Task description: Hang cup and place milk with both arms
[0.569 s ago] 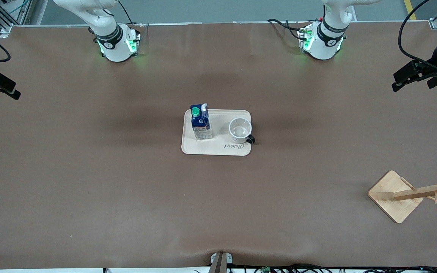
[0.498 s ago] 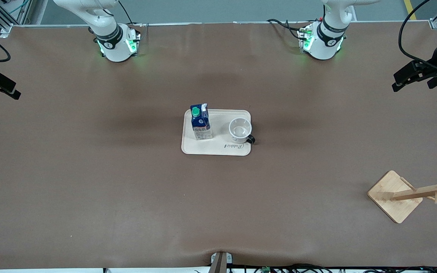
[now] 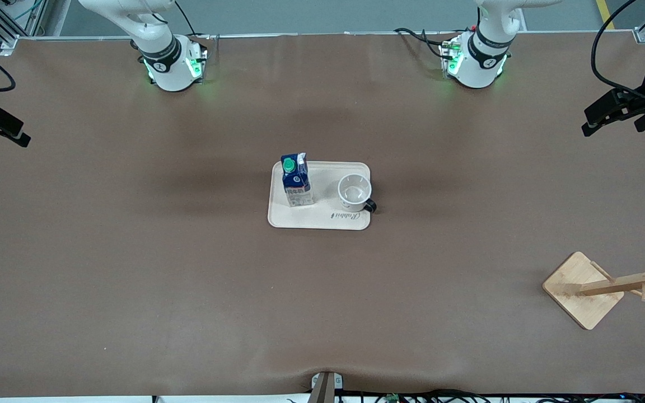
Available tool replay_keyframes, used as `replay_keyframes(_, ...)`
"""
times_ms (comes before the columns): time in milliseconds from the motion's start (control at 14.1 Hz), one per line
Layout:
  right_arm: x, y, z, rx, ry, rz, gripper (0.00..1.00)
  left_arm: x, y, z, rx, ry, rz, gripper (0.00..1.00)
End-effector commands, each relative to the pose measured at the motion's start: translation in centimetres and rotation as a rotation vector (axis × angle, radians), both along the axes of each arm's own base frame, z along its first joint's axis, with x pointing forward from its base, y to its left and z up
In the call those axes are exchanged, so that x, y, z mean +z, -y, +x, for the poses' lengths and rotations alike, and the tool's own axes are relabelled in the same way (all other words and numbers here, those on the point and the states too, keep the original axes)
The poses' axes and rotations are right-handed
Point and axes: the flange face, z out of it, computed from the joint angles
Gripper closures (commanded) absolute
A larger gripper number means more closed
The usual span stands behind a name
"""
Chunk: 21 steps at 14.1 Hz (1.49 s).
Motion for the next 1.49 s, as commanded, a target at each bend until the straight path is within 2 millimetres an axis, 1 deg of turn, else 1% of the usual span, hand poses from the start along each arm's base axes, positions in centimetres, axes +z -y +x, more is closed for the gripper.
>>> replay_keyframes(0, 0.5, 0.3, 0.3, -0.009, 0.006, -0.009, 0.00, -0.3, 2.1, 0.4, -0.041, -0.023, 0.000, 0.00)
replay_keyframes(213, 0.5, 0.3, 0.3, -0.009, 0.006, -0.009, 0.00, -1.2, 3.7, 0.1, -0.070, -0.047, 0.007, 0.00)
replay_keyframes(285, 0.5, 0.3, 0.3, -0.009, 0.006, -0.009, 0.00, -1.3, 4.7, 0.0, -0.085, -0.050, 0.008, 0.00)
replay_keyframes(427, 0.5, 0.3, 0.3, -0.009, 0.006, -0.009, 0.00, -2.1, 7.1, -0.3, -0.070, -0.062, 0.011, 0.00)
replay_keyframes(569, 0.5, 0.3, 0.3, -0.009, 0.006, -0.009, 0.00, -3.5, 10.2, -0.4, -0.030, -0.086, 0.017, 0.00)
replay_keyframes(711, 0.5, 0.3, 0.3, -0.009, 0.006, -0.009, 0.00, -5.5, 12.5, -0.7, -0.028, -0.115, 0.026, 0.00)
replay_keyframes(782, 0.5, 0.3, 0.3, -0.009, 0.006, -0.009, 0.00, -6.5, 13.3, -0.8, -0.021, -0.116, 0.027, 0.00)
replay_keyframes(854, 0.5, 0.3, 0.3, -0.009, 0.006, -0.009, 0.00, -7.9, 14.0, -0.5, -0.013, -0.118, 0.023, 0.00)
replay_keyframes(996, 0.5, 0.3, 0.3, -0.009, 0.006, -0.009, 0.00, -9.9, 16.7, -1.0, 0.012, -0.124, 0.028, 0.00)
replay_keyframes(1067, 0.5, 0.3, 0.3, -0.009, 0.006, -0.009, 0.00, -11.5, 18.0, -1.0, 0.052, -0.117, 0.023, 0.00)
replay_keyframes(1138, 0.5, 0.3, 0.3, -0.009, 0.006, -0.009, 0.00, -12.7, 20.1, -1.2, 0.080, -0.107, 0.016, 0.00)
replay_keyframes(1280, 0.5, 0.3, 0.3, -0.009, 0.006, -0.009, 0.00, -15.2, 23.4, -1.4, 0.171, -0.128, 0.006, 0.00)
replay_keyframes(1423, 0.5, 0.3, 0.3, -0.009, 0.007, -0.009, 0.00, -16.9, 25.6, -2.0, 0.193, -0.135, 0.000, 0.00)
